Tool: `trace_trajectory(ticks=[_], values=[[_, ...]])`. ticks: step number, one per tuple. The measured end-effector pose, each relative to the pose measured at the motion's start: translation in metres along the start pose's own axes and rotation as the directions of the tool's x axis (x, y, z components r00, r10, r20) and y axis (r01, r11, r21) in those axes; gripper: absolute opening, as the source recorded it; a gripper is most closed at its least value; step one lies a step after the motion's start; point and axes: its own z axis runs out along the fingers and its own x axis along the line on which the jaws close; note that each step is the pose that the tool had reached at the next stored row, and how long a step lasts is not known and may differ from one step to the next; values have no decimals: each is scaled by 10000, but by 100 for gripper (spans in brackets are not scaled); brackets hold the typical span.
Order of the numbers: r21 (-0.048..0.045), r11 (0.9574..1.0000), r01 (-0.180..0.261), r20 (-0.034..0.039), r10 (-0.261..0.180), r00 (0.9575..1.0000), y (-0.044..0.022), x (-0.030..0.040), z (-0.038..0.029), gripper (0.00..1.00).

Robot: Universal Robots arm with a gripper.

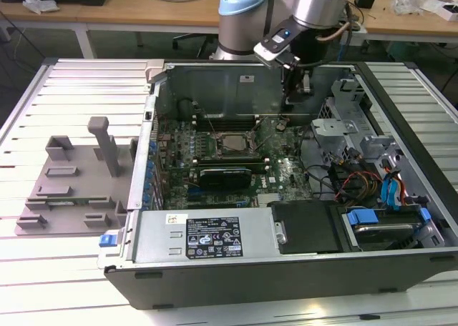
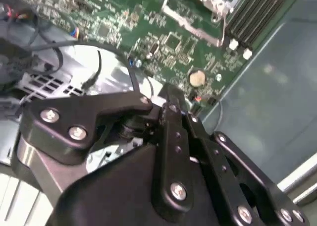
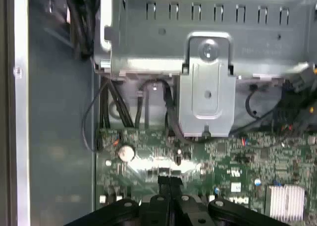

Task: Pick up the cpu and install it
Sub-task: 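Close the cpu cover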

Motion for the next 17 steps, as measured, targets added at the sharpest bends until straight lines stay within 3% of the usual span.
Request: trace_trajectory(ticks=[1, 2, 11, 17], values=[[6, 10000, 4, 3, -4, 10000, 34, 10, 83, 11], [6, 10000, 5, 1, -5, 10000, 34, 13, 117, 11], [6, 10000, 4, 1, -4, 10000, 39, 18, 265, 11], [6, 10000, 4, 4, -4, 10000, 41, 19, 315, 11]])
